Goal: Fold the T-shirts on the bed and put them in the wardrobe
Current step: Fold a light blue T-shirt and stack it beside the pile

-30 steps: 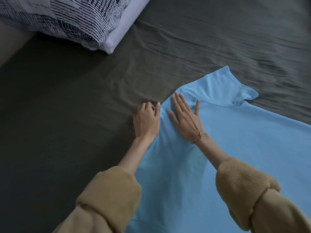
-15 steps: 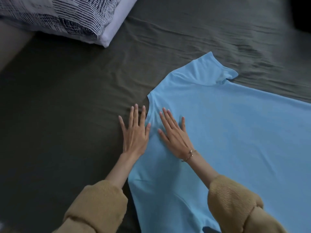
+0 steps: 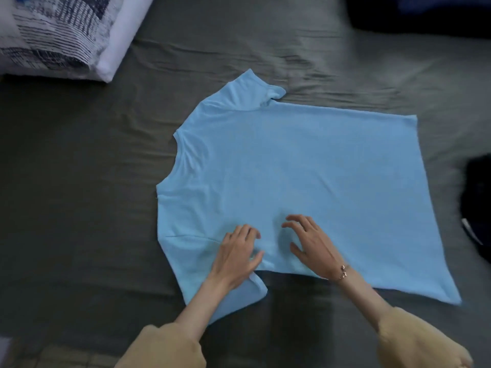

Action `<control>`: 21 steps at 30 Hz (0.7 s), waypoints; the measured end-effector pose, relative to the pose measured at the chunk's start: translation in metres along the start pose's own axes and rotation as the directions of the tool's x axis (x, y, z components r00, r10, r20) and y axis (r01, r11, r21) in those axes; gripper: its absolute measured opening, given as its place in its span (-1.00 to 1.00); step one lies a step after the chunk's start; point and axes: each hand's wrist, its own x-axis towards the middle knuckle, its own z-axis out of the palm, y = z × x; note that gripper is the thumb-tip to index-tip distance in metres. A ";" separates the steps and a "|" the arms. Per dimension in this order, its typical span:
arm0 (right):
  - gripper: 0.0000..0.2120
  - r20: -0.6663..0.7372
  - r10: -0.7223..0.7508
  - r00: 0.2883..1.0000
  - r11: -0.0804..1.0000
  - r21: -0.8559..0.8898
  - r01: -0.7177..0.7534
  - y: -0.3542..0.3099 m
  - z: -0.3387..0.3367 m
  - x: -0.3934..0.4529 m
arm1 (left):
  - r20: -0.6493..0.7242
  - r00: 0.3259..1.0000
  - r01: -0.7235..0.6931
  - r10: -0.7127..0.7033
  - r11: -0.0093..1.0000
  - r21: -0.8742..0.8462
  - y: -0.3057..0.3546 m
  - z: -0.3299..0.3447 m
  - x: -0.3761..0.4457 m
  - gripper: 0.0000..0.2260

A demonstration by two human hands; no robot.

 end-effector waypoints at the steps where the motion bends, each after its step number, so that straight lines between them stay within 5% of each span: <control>1: -0.58 0.025 0.040 0.999 0.999 -0.005 -0.040 0.009 -0.007 -0.019 | 0.086 0.996 -0.011 0.014 1.000 -0.026 0.012 0.001 -0.003 -0.69; 3: -0.56 0.080 0.125 0.989 0.992 -0.015 -0.124 0.025 -0.019 -0.049 | 0.234 0.972 0.006 0.004 0.999 -0.041 0.027 0.003 -0.009 -0.57; 11: -0.50 0.139 0.306 0.942 0.943 -0.180 -0.280 0.070 -0.046 -0.121 | 0.258 0.965 0.014 -0.054 0.988 0.154 0.054 0.011 -0.015 -0.59; 16: -0.49 -0.045 0.389 0.920 0.875 -0.295 -0.385 0.083 -0.044 -0.137 | 0.175 0.978 0.052 -0.117 0.939 0.340 0.064 0.012 -0.016 -0.45; 21: -0.58 -0.208 0.492 0.845 0.780 -0.326 -0.534 0.095 -0.051 -0.138 | 0.155 0.977 0.070 -0.144 0.912 0.405 0.061 0.010 -0.009 -0.51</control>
